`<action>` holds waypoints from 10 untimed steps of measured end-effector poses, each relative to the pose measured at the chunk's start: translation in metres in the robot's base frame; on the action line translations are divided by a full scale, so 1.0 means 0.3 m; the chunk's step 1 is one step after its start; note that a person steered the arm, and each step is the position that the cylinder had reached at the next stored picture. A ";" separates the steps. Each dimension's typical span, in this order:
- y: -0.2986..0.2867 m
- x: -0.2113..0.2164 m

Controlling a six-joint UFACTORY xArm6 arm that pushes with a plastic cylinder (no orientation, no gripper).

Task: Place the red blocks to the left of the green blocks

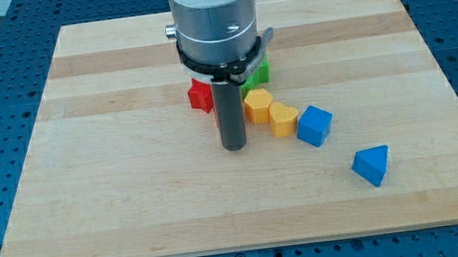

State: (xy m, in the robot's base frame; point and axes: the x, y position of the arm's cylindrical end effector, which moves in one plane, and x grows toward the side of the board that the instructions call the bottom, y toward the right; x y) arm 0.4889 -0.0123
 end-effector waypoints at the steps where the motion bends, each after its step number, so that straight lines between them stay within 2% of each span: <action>1: -0.005 0.000; 7: -0.087 -0.013; 9: 0.069 -0.013; 10: 0.084 -0.018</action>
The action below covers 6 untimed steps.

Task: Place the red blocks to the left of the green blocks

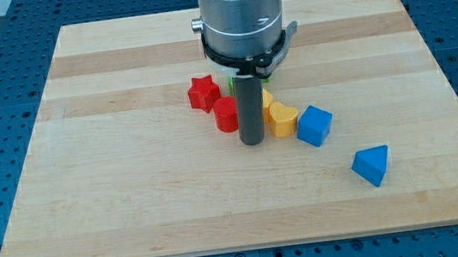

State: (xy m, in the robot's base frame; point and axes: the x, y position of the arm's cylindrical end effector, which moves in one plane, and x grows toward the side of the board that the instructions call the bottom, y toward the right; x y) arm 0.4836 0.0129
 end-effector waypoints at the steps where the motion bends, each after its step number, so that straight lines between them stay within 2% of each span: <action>1: -0.042 -0.039; 3: -0.194 -0.114; 6: -0.201 -0.171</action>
